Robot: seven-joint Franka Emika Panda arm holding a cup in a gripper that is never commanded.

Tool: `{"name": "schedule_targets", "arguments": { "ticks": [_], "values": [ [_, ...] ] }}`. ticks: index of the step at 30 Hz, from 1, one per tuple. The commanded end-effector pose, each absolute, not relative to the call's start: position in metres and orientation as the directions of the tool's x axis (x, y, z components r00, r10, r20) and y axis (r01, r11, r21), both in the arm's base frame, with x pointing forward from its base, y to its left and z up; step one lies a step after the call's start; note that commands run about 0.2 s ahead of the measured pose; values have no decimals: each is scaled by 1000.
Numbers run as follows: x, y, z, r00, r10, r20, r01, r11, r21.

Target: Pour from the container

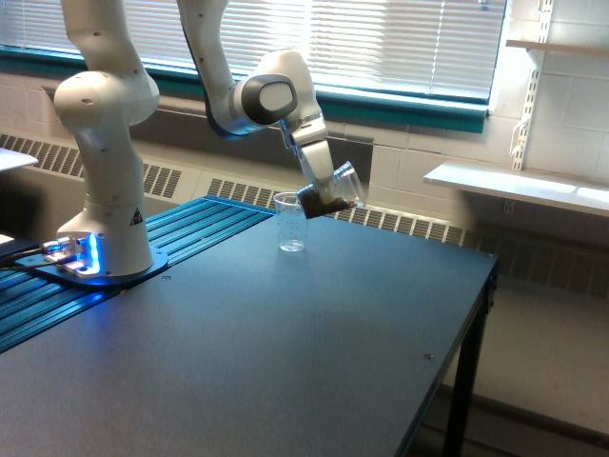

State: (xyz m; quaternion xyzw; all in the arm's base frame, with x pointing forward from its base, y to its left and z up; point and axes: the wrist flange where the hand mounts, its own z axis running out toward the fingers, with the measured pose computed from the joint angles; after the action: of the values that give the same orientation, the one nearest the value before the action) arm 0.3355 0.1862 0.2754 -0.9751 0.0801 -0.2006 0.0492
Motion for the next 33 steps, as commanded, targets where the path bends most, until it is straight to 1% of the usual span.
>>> {"name": "schedule_targets", "arguments": {
  "ticks": [1,17,33],
  "values": [
    [324,202,271,922,-109,373,-75,-992,-104],
    [298,207,263,933,-84,349,-65,-996,-67],
    [283,219,268,934,-50,355,-30,-998,-59]
  ]
}}
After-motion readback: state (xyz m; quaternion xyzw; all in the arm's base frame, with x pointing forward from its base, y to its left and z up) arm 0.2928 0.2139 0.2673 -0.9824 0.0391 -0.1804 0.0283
